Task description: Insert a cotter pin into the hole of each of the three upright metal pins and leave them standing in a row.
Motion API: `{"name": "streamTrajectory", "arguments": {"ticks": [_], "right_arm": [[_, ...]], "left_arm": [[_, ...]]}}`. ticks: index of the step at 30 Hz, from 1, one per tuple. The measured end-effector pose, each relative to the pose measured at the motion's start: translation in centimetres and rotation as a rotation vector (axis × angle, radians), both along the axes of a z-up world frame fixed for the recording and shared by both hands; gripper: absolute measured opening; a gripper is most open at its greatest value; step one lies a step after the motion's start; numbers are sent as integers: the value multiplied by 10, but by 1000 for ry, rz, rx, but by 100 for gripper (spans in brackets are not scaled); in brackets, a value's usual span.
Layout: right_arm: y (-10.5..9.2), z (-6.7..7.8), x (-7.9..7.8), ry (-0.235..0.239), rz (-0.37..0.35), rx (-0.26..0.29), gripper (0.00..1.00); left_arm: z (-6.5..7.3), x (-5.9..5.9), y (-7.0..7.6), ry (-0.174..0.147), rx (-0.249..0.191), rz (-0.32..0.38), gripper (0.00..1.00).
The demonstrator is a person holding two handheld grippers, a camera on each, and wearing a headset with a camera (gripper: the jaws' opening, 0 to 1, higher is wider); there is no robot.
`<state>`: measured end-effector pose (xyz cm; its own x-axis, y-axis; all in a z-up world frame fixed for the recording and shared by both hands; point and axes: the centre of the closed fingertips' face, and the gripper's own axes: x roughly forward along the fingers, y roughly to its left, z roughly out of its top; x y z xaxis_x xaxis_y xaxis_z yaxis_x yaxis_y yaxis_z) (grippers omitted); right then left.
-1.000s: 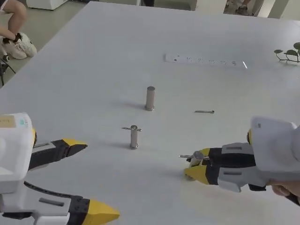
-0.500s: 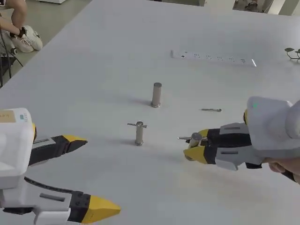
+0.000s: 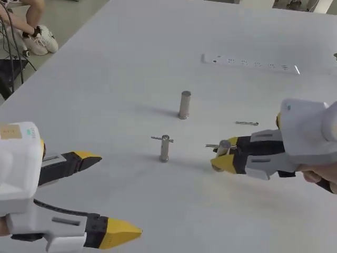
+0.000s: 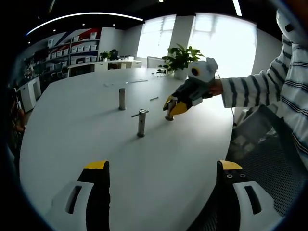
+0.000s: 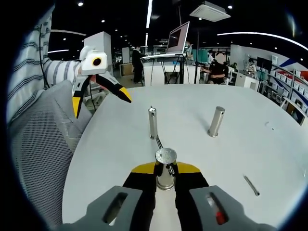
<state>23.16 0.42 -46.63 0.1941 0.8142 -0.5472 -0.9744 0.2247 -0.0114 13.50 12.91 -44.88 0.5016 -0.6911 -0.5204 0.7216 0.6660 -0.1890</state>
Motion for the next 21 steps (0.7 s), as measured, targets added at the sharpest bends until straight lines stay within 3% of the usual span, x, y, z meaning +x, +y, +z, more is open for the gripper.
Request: {"name": "streamTrajectory", "arguments": {"ticks": [4, 11, 13, 16, 21], "right_arm": [[3, -1, 0, 2, 10, 0, 8], [5, -4, 1, 8, 14, 4, 8], [5, -5, 2, 15, 4, 2, 8], [4, -6, 3, 16, 1, 6, 8], [5, -6, 2, 25, -1, 6, 9]], "left_arm": [[-4, -1, 3, 6, 21, 13, 91], [-2, -1, 3, 9, 21, 17, 91], [-1, -1, 4, 10, 16, 21, 91], [6, 1, 3, 7, -32, 40, 91], [9, 2, 4, 4, -43, 47, 91]]}}
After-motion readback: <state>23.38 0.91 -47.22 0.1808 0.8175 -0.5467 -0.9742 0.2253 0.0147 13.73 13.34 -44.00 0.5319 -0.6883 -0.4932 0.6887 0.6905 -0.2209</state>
